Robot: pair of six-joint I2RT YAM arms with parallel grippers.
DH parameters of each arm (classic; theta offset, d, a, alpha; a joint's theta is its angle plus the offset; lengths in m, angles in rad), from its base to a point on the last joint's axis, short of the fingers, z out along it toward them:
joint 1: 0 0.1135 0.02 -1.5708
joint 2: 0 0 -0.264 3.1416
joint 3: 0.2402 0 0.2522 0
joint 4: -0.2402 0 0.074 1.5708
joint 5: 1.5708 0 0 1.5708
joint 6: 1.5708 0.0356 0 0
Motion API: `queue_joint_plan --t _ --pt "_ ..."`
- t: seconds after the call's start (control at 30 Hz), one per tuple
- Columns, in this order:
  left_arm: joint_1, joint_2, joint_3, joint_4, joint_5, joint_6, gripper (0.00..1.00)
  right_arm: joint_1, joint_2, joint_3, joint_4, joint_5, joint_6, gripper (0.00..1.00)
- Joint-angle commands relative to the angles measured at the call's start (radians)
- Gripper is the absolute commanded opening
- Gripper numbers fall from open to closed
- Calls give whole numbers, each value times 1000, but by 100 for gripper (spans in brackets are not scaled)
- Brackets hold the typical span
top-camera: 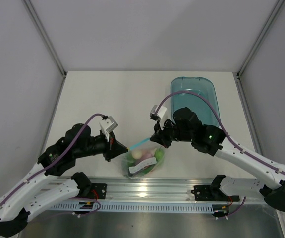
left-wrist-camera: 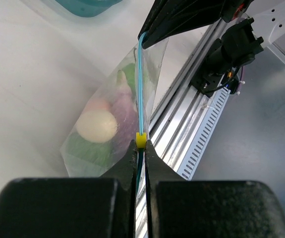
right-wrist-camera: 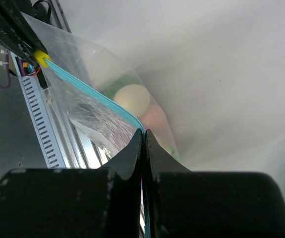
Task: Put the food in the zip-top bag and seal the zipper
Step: Zip the zipper food storage bag at the center of the board.
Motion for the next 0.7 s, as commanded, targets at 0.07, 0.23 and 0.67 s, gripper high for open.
queue_joint_plan --t 0.07,0.23,0.67 --pt "7 -31 33 -37 -12 12 1 -14 -54 -34 -16 136 20 0" --pt "5 -43 30 -44 -16 10 1 -18 -90 -55 -20 153 32 0" --pt "8 -69 30 -80 -46 12 1 -34 -110 -83 -25 173 32 0"
